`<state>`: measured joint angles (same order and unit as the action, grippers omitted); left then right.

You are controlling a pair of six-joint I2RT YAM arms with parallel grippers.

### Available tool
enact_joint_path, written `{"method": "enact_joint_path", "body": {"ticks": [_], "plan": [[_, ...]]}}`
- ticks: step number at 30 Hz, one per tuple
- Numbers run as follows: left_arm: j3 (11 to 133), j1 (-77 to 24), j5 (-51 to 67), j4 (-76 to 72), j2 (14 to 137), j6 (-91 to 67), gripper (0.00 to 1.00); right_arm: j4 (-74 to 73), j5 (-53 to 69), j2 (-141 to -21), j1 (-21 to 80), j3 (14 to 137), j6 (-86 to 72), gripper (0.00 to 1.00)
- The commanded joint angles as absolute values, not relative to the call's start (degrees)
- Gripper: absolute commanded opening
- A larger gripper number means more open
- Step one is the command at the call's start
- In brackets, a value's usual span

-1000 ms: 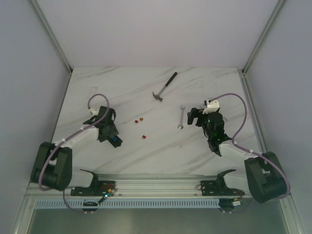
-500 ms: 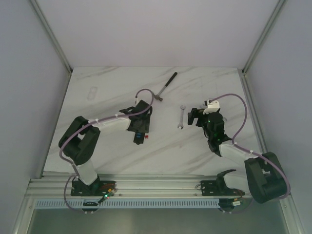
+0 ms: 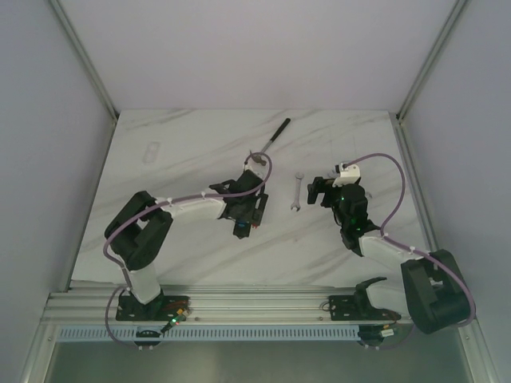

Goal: Snap on the fuse box
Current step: Move the fuse box base at the center of the board.

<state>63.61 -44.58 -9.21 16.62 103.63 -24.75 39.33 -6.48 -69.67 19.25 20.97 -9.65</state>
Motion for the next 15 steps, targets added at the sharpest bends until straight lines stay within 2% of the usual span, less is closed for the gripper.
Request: {"method": "enact_joint_path", "body": {"ticks": [1, 15], "plan": [[58.24, -44.64, -8.79, 20.2, 101.99, -24.2, 0.87, 40.31, -7.13, -68.16, 19.51, 20.08, -10.19, 1.0], [48.81, -41.68, -13.06, 22.23, 93.37, -26.75, 0.94, 35.88, -5.31, -68.22, 19.81, 22.65, -9.29, 1.0]]}}
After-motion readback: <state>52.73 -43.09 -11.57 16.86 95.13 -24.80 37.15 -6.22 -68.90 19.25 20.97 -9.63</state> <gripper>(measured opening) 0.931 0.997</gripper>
